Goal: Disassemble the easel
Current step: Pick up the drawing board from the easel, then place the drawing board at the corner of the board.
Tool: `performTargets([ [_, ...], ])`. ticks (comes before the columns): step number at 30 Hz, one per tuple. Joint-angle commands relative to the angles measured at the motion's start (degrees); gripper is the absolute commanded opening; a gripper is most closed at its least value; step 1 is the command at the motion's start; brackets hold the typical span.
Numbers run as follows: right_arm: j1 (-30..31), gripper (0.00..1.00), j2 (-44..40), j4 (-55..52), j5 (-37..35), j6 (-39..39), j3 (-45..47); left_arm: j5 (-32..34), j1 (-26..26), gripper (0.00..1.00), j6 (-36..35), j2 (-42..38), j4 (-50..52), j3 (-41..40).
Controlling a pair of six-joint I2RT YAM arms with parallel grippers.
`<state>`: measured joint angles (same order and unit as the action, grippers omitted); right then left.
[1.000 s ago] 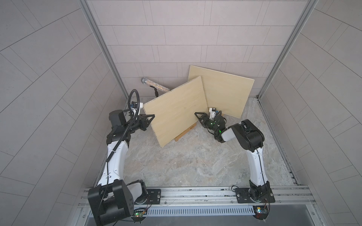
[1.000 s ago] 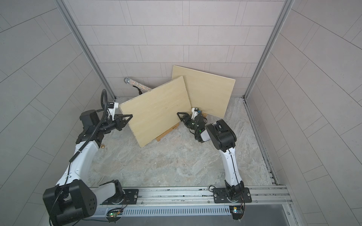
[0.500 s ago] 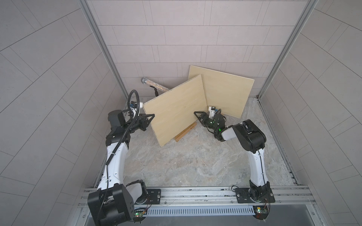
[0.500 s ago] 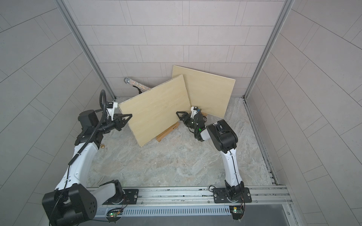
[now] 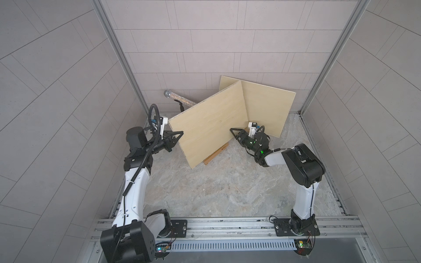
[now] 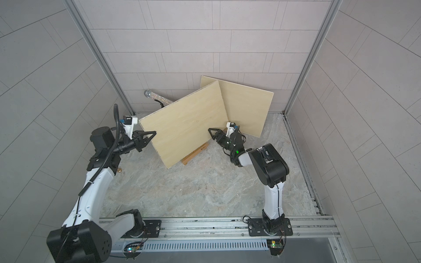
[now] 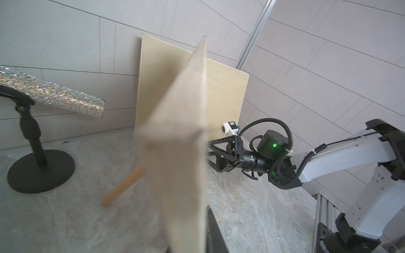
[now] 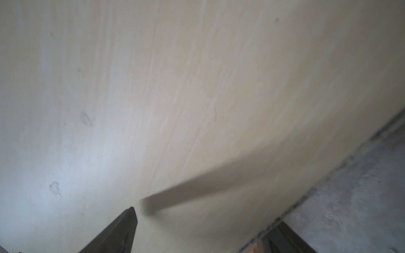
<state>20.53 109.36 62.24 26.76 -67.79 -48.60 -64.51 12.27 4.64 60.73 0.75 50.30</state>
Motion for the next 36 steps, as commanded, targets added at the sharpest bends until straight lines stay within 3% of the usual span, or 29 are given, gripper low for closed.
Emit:
performTargets([
  [1,-0.05,0.90,-9.24,12.91,4.73,0.89,2.73,3.91,-1.93,0.00,-3.15,-1.98,-0.33,-2.47],
  [8,-3.18,0.90,-20.14,9.43,4.77,2.08,14.86,4.50,-7.54,0.00,-0.14,-6.95,1.08,-9.35],
  [17,-4.19,0.91,-36.14,-5.62,4.31,7.08,28.19,8.65,-13.96,0.00,-0.53,-11.49,6.70,-14.59],
  [30,-3.62,0.93,-41.66,-24.16,5.49,11.52,31.72,9.23,-17.78,0.00,0.03,-10.36,7.87,-15.24],
  [36,-3.48,0.93,-46.34,-38.95,5.24,14.55,30.25,9.49,-19.39,0.00,0.32,-9.45,7.95,-15.39],
])
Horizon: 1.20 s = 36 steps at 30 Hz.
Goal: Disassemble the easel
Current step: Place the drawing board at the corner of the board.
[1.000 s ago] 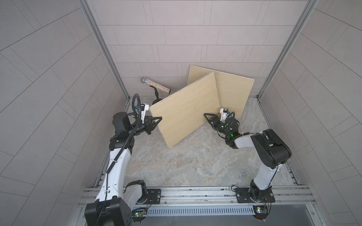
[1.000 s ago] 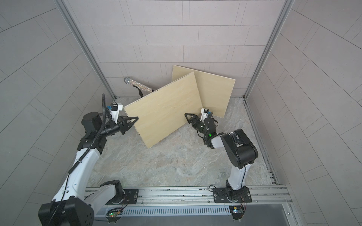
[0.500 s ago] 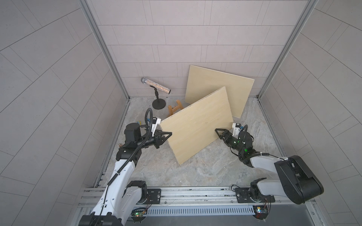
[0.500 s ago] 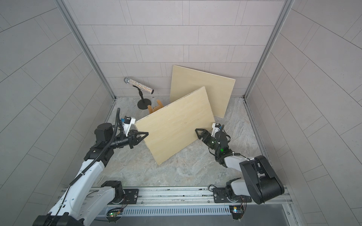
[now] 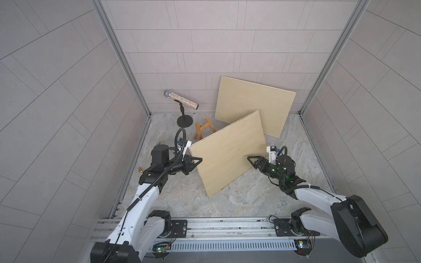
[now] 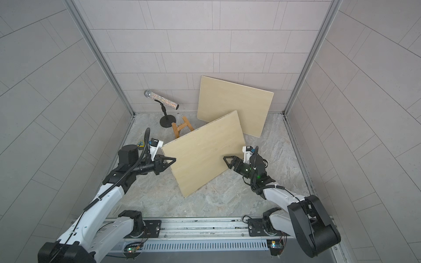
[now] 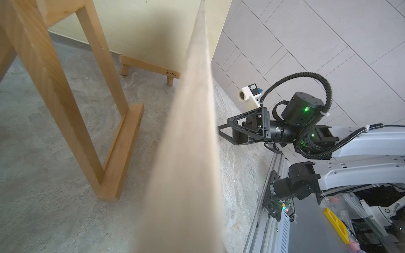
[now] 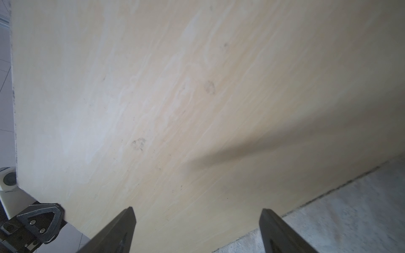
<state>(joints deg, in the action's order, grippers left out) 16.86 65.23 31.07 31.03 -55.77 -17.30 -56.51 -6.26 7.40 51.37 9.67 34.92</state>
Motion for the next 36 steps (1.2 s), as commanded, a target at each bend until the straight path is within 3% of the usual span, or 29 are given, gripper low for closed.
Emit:
performTargets([
  [1,0.04,0.94,-3.65,-11.35,0.54,3.64,-2.04,1.49,-1.11,0.00,-2.42,0.10,-0.98,-0.02],
  [6,-1.73,0.95,-5.55,-33.64,-1.10,15.41,-16.43,2.11,-3.58,0.00,-2.56,2.81,-1.00,1.08],
  [10,-3.58,0.95,-1.17,-50.39,-3.56,26.12,-33.81,3.40,-6.81,0.00,-4.26,6.60,0.25,3.06],
  [14,-3.68,0.95,3.96,-60.41,-8.49,34.22,-48.25,4.46,-9.30,0.00,-6.07,9.77,1.20,4.78],
  [20,-3.59,0.95,12.02,-67.36,-16.45,42.09,-63.56,4.97,-11.29,0.00,-7.90,14.20,1.93,6.46],
  [28,-1.99,0.95,19.51,-68.81,-26.09,49.63,-73.21,4.88,-12.79,0.00,-9.18,18.83,2.23,8.10],
  [36,-1.23,0.95,27.38,-75.26,-30.29,57.05,-81.92,4.97,-13.34,0.00,-9.86,22.05,2.42,9.73],
])
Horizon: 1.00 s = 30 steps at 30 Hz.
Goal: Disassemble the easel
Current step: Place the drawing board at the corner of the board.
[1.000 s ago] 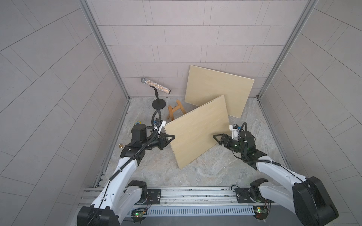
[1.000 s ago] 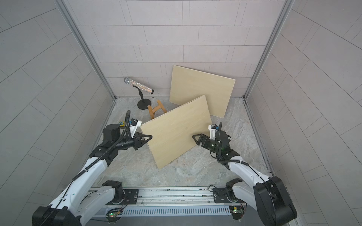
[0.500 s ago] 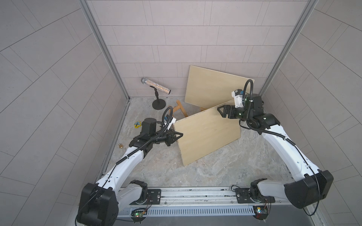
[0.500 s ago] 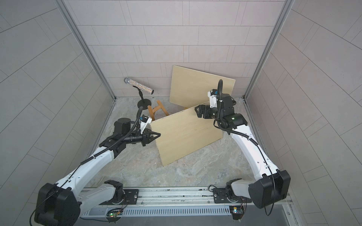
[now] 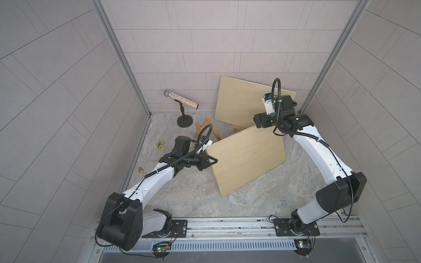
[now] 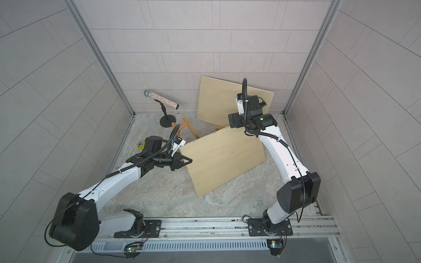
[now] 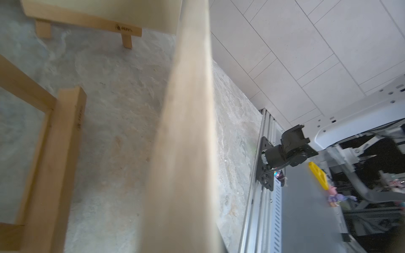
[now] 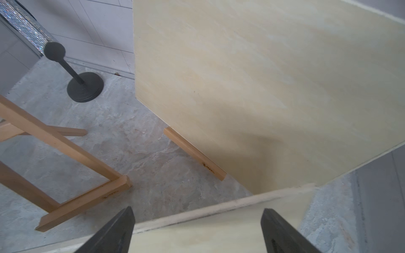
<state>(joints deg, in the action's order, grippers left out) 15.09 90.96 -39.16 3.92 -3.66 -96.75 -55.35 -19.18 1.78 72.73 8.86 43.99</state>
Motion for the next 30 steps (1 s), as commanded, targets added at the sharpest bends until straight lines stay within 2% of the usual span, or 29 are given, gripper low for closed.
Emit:
performTargets([
  [1,0.79,0.94,2.30,-6.02,-3.54,5.63,-3.00,3.89,-0.59,0.00,-4.16,1.21,3.07,0.95],
  [7,1.61,0.94,3.21,-5.28,-3.40,7.16,1.51,3.51,-1.45,0.00,-1.53,3.11,-0.85,1.11],
  [17,1.70,0.95,4.23,-3.72,-6.21,8.80,5.12,4.11,-4.06,0.00,-2.07,7.40,-1.12,1.98],
  [26,1.94,0.96,6.40,-0.71,-4.63,7.00,-2.22,4.59,-4.38,0.00,-2.48,8.22,-0.78,2.82],
  [30,2.68,0.96,10.12,-2.74,-5.33,8.29,-6.81,4.55,-4.46,0.00,-2.64,8.60,-0.77,3.00],
])
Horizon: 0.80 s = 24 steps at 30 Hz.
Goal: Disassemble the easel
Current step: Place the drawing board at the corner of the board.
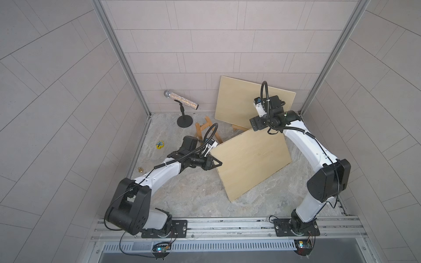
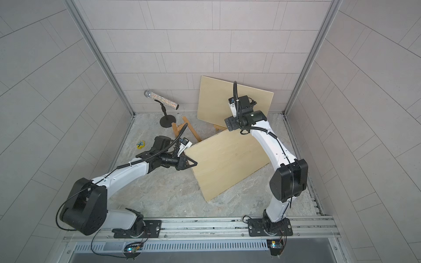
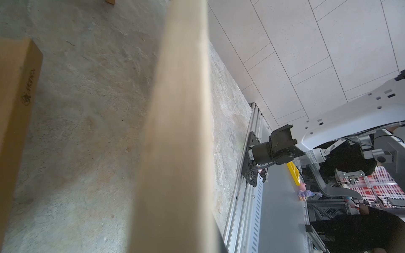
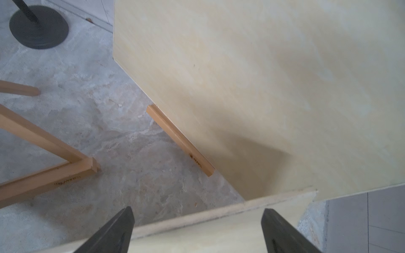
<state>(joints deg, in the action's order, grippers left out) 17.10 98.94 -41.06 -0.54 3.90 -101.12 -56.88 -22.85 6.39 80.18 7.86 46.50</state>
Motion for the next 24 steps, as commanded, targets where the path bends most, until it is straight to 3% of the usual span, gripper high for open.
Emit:
performTargets([
  [1,0.89,0.95,3.19,-1.44,-1.13,1.17,-3.24,6.13,-0.81,0.00,-7.34,1.20,0.15,0.48],
  [8,0.95,0.95,6.72,-3.42,-4.26,6.13,-1.54,5.69,-0.79,0.00,-7.50,2.12,-0.06,0.87],
  [24,-1.55,0.93,0.20,-5.16,-3.54,5.89,13.80,5.95,-0.84,0.00,-5.18,7.15,-2.55,3.43],
])
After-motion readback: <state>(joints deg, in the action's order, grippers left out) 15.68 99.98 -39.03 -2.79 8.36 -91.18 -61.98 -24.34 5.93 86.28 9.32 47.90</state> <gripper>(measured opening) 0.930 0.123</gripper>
